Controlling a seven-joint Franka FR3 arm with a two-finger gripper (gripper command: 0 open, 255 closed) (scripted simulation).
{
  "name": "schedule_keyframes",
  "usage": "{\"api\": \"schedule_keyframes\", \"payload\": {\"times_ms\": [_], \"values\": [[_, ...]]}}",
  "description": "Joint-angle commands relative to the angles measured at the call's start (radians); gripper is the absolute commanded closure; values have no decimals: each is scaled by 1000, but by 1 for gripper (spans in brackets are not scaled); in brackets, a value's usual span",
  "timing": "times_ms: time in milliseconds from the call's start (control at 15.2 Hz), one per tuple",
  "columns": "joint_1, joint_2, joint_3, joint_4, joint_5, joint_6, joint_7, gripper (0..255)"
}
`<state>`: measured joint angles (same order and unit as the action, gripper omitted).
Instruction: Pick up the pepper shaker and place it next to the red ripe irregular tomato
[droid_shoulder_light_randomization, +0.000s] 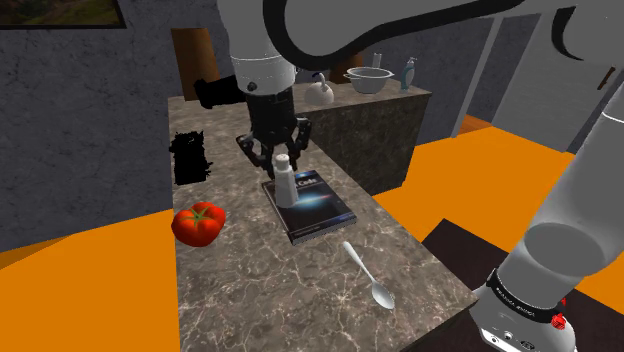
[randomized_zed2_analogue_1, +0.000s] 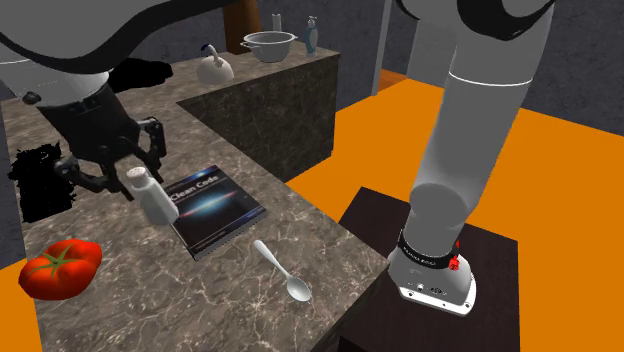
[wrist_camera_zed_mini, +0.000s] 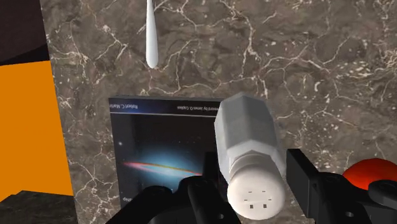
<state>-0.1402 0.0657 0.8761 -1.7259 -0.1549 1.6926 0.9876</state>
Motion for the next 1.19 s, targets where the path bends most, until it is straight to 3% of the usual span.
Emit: {"api": "schedule_keyframes", "payload": {"times_ms": [0, 264, 1122], "values": [[49, 142, 19, 122, -107, -41, 76, 255], [225, 386, -21, 406, -271, -156, 151, 255], [186, 383, -32, 222, -275, 17, 179, 255]]}}
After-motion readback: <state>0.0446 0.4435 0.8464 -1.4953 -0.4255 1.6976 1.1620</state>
